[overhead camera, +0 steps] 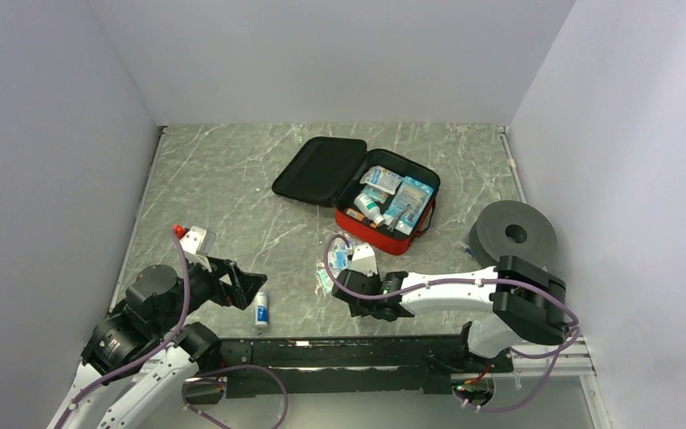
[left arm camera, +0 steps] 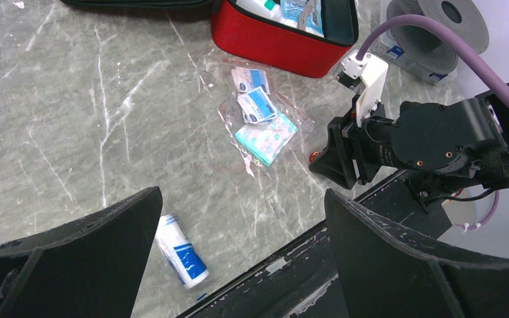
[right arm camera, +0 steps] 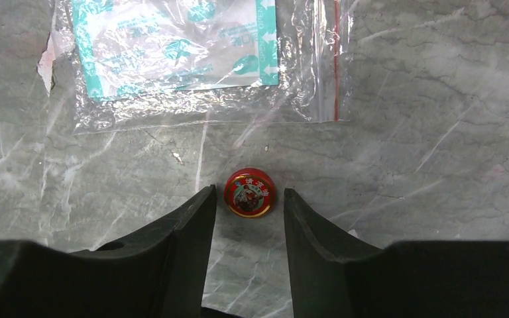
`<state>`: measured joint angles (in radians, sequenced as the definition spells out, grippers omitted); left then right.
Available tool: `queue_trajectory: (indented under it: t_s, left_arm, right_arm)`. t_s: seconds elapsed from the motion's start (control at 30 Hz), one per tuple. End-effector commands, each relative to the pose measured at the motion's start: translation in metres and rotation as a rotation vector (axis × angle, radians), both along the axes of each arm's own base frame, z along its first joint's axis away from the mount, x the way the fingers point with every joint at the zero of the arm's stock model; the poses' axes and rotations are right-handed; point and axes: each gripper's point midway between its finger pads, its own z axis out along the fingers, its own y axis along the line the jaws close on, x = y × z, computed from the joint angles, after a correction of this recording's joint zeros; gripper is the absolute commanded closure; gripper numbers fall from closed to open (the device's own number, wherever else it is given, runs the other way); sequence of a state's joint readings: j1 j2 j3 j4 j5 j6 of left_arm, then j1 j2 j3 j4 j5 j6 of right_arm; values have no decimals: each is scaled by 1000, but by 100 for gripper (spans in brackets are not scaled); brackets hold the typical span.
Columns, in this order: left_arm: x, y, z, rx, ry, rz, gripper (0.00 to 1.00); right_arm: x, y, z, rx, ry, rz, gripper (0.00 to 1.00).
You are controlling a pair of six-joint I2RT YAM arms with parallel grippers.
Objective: Organize the medicine kit
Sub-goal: Pick up the medical item at the center of the board.
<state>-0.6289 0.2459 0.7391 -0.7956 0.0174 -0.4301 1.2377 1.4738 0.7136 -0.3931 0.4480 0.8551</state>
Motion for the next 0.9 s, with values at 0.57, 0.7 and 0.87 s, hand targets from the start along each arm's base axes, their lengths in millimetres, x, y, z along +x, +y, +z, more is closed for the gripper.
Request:
queue_trajectory:
  t_s: [0.57,0.7,0.87]
  left_arm:
    - [2,2,7,-8,-28,12,1]
    - [2,2,6,-5,-25,13,1]
    - [2,2,5,-3,-23,12,1]
  right_arm:
    - [12,7,19,9,-57,-24,86]
    - [19,10,42,27,-109,-18,86]
    - [33,14,78,33,-189,-10,86]
